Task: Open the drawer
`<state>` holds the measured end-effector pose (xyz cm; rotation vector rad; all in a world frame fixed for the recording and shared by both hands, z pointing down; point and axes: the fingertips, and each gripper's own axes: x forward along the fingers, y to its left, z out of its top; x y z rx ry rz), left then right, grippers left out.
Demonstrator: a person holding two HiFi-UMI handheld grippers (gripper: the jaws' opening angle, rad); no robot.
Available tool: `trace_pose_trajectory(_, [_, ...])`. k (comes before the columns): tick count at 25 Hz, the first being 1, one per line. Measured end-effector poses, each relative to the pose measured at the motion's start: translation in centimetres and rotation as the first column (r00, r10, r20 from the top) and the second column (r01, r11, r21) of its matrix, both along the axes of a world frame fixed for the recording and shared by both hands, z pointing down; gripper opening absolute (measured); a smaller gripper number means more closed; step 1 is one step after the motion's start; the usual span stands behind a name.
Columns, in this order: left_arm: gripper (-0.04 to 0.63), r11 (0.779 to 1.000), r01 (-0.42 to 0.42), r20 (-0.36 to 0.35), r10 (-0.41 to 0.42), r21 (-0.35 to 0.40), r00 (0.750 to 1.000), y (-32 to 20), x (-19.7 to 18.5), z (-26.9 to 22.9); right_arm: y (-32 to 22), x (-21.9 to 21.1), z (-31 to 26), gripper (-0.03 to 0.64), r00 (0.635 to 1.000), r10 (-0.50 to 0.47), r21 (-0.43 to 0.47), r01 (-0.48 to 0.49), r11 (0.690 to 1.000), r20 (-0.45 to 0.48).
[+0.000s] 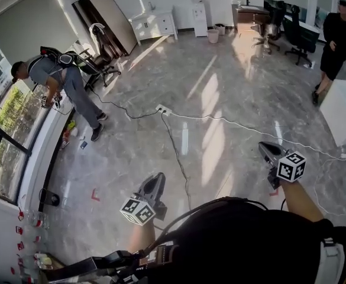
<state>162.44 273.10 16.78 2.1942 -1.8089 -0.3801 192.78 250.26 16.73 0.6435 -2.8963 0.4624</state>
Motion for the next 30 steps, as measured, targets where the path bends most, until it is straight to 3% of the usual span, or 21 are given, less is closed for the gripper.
trace_pose_trajectory(8, [-0.009, 1.0, -0.008, 0.002, 0.008, -0.014, 1.0, -5.6, 1.1, 0.4, -5.8, -0.1, 1.8, 0.002, 1.0, -0.021, -0.02, 0.021, 1.0, 0.009])
trace_pose_trajectory(19, [-0.009, 0.997, 0.078, -0.012, -0.078, 0.023, 0.997, -20.4, 7.1, -3.6, -22.4, 3.4, -0.2, 0.002, 0.992, -0.121, 0.011, 0.12, 0.993, 0.029])
trace_pose_trajectory(24, [-0.009, 0.999, 0.039, -0.017, -0.038, 0.026, 0.999, -28.3, 12.7, -4.7, -28.8, 8.4, -0.7, 0.002, 0.992, -0.123, 0.026, 0.123, 0.992, 0.019])
trace_pose_trajectory(30, [-0.009, 0.999, -0.03, 0.007, 0.03, -0.015, 1.0, -36.8, 16.2, -4.3, -34.9, 14.4, 2.3, 0.002, 0.999, -0.042, -0.021, 0.042, 0.999, 0.013])
